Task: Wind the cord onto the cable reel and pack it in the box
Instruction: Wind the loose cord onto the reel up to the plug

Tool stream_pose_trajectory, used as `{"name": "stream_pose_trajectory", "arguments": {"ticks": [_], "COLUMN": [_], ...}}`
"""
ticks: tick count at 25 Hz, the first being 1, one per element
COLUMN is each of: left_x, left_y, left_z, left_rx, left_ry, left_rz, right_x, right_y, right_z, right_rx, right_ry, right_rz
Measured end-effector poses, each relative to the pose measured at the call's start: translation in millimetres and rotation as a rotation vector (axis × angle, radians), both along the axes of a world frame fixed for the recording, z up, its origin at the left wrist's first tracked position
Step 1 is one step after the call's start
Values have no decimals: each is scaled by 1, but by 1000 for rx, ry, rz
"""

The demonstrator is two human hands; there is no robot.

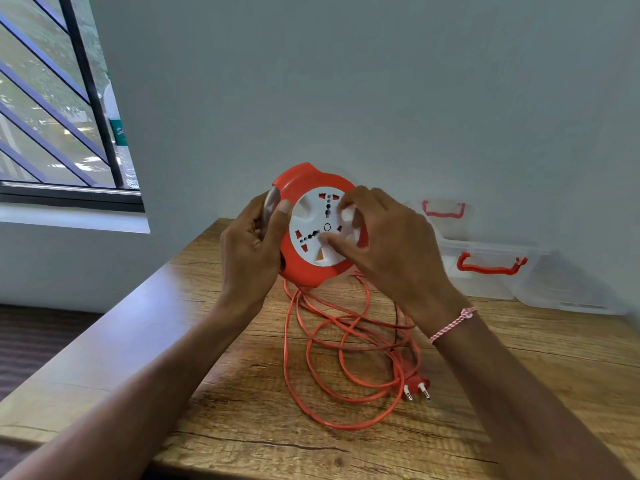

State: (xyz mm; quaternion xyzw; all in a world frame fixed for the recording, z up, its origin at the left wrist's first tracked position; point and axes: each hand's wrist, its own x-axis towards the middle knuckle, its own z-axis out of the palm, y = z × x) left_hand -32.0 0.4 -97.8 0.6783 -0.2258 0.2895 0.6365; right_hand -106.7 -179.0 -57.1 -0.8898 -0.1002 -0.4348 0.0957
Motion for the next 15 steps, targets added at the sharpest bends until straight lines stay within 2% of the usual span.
{"name": "stream_pose_trajectory", "arguments": {"ticks": [2, 4, 8, 12, 13, 15], "left_x": [0, 0, 0, 1, 0, -2], "left_y": [1, 1, 0, -2, -3, -7], "left_z": [1, 1, -1, -4, -5, -5], "left_rx": [0, -9, -4, 32, 41, 53], "left_ry": [3, 8, 7, -24, -38, -66], "left_rz": [7, -7, -23, -8, 4, 21], "right_x": [1, 3, 4, 1, 2, 1], "right_y": [-6, -8, -1, 4, 7, 18], "right_z": [0, -3, -10, -11, -11, -12], "right_rx": [-254, -393, -447, -313, -210, 143], "right_ry": [21, -27, -145, -149, -115, -43], "right_rz": [10, 9, -51, -20, -22, -21]}}
